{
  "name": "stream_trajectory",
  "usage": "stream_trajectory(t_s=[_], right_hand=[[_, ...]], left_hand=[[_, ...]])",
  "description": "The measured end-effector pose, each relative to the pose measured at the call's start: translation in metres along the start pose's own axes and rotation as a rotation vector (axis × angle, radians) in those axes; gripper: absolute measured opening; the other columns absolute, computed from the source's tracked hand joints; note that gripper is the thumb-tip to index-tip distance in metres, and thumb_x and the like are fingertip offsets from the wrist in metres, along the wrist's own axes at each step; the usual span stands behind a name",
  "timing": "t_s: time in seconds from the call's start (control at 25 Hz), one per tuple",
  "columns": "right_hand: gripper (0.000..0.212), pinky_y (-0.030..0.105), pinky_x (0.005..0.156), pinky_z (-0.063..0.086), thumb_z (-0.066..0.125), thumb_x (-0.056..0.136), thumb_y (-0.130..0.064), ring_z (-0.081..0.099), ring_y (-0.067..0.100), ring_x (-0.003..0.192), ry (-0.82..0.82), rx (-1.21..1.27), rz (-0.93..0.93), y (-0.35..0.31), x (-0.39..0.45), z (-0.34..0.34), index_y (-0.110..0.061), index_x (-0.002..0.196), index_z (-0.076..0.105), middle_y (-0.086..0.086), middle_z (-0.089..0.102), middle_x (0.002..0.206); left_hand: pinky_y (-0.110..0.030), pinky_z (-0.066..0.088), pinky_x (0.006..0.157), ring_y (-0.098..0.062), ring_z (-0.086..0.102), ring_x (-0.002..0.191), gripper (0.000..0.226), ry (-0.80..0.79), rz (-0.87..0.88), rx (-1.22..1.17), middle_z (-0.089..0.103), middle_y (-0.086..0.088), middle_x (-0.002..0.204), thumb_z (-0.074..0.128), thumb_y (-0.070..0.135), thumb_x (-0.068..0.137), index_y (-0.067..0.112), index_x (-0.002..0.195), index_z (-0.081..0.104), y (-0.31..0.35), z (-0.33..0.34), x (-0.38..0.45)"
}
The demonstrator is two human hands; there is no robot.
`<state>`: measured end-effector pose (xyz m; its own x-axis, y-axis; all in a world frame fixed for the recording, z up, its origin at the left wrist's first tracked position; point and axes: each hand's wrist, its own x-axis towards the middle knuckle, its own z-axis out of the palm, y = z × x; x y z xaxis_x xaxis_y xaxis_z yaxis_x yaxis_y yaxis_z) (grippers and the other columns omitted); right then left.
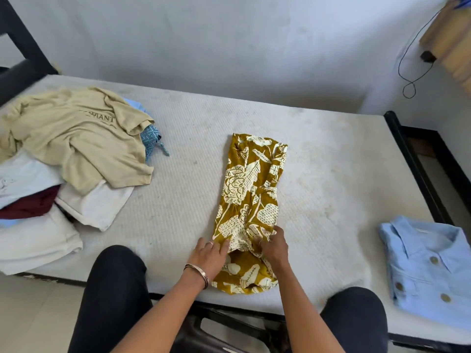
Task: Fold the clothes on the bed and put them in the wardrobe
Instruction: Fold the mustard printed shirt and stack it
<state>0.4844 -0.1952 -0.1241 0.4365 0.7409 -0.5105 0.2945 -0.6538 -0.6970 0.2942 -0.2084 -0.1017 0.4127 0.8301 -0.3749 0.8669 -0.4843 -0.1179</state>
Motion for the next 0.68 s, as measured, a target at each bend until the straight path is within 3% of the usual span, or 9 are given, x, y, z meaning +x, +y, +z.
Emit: stream_trajectory(t_s=[0.08, 0.12, 0.2, 0.28, 0.36, 0.44, 0.52, 0.6, 0.68], right_hand=[[0.057, 0.044, 0.094, 0.051, 0.066, 0.087, -0.008, 0.057, 0.032, 0.117, 0.064, 0.113, 0.075, -0.003, 0.002, 0.002, -0.014, 0.138, 0.042, 0.012, 0.061, 0.128], [0.051, 0.04, 0.083, 0.055, 0.06, 0.089, 0.002, 0.06, 0.032, 0.112, 0.086, 0.253, 0.119, -0.006, 0.001, -0.002, -0.012, 0.136, 0.047, 0.014, 0.062, 0.125], [0.045, 0.033, 0.062, 0.058, 0.051, 0.088, 0.015, 0.066, 0.029, 0.097, 0.067, 0.743, 0.183, -0.011, -0.004, -0.014, -0.01, 0.125, 0.056, 0.016, 0.065, 0.115], [0.047, 0.034, 0.067, 0.057, 0.045, 0.087, 0.02, 0.066, 0.029, 0.092, 0.066, 1.175, 0.215, -0.002, -0.006, -0.032, -0.012, 0.119, 0.059, 0.018, 0.066, 0.109], [0.052, 0.043, 0.086, 0.053, 0.04, 0.088, 0.02, 0.062, 0.031, 0.096, 0.114, 1.312, 0.293, 0.014, -0.008, -0.045, -0.016, 0.123, 0.055, 0.019, 0.064, 0.107], [0.059, 0.047, 0.099, 0.047, 0.043, 0.089, 0.02, 0.061, 0.03, 0.097, 0.169, 1.325, 0.358, 0.036, -0.008, -0.052, -0.016, 0.135, 0.049, 0.021, 0.064, 0.109], [0.065, 0.041, 0.1, 0.045, 0.052, 0.085, 0.021, 0.062, 0.027, 0.094, 0.182, 1.333, 0.381, 0.041, -0.009, -0.058, -0.013, 0.14, 0.045, 0.02, 0.065, 0.11], [0.055, 0.041, 0.102, 0.046, 0.059, 0.082, 0.019, 0.063, 0.027, 0.095, 0.151, 1.334, 0.394, 0.032, -0.003, -0.06, -0.003, 0.133, 0.052, 0.022, 0.064, 0.116], [0.032, 0.045, 0.102, 0.048, 0.064, 0.079, 0.018, 0.064, 0.03, 0.095, 0.094, 1.258, 0.432, 0.01, -0.003, -0.06, 0.006, 0.109, 0.061, 0.022, 0.064, 0.115]], left_hand=[[-0.046, 0.027, 0.104, -0.035, 0.053, 0.115, 0.078, -0.052, 0.03, 0.01, 0.06, -0.017, 0.122, 0.045, 0.007, 0.094, 0.01, 0.152, -0.007, 0.0, -0.002, 0.001], [-0.046, 0.028, 0.104, -0.034, 0.055, 0.112, 0.083, -0.09, 0.042, 0.001, 0.063, -0.016, 0.118, 0.046, 0.013, 0.095, 0.012, 0.151, -0.015, -0.001, -0.002, 0.003], [-0.046, 0.03, 0.103, -0.034, 0.056, 0.111, 0.094, -0.221, 0.078, -0.03, 0.064, -0.016, 0.117, 0.052, 0.027, 0.095, 0.02, 0.148, -0.025, -0.003, -0.002, 0.005], [-0.047, 0.033, 0.103, -0.035, 0.058, 0.109, 0.1, -0.331, 0.127, -0.075, 0.064, -0.016, 0.117, 0.056, 0.026, 0.094, 0.03, 0.144, -0.031, 0.0, 0.001, 0.008], [-0.049, 0.033, 0.105, -0.034, 0.059, 0.106, 0.104, -0.378, 0.179, -0.071, 0.065, -0.014, 0.112, 0.055, 0.011, 0.093, 0.039, 0.141, -0.032, 0.0, 0.004, 0.008], [-0.048, 0.034, 0.105, -0.033, 0.06, 0.103, 0.102, -0.409, 0.222, -0.068, 0.064, -0.013, 0.109, 0.051, 0.004, 0.092, 0.046, 0.142, -0.028, 0.002, 0.006, 0.01], [-0.042, 0.04, 0.096, -0.032, 0.061, 0.099, 0.09, -0.386, 0.225, -0.121, 0.063, -0.013, 0.106, 0.049, 0.011, 0.094, 0.047, 0.146, -0.016, 0.003, 0.007, 0.012], [-0.037, 0.043, 0.086, -0.03, 0.059, 0.1, 0.073, -0.24, 0.213, -0.179, 0.061, -0.012, 0.111, 0.05, 0.021, 0.096, 0.036, 0.15, 0.004, 0.0, 0.007, 0.016], [-0.036, 0.045, 0.09, -0.028, 0.052, 0.11, 0.064, 0.006, 0.191, -0.195, 0.051, -0.01, 0.126, 0.054, 0.018, 0.091, 0.024, 0.146, 0.021, -0.001, 0.01, 0.022]])
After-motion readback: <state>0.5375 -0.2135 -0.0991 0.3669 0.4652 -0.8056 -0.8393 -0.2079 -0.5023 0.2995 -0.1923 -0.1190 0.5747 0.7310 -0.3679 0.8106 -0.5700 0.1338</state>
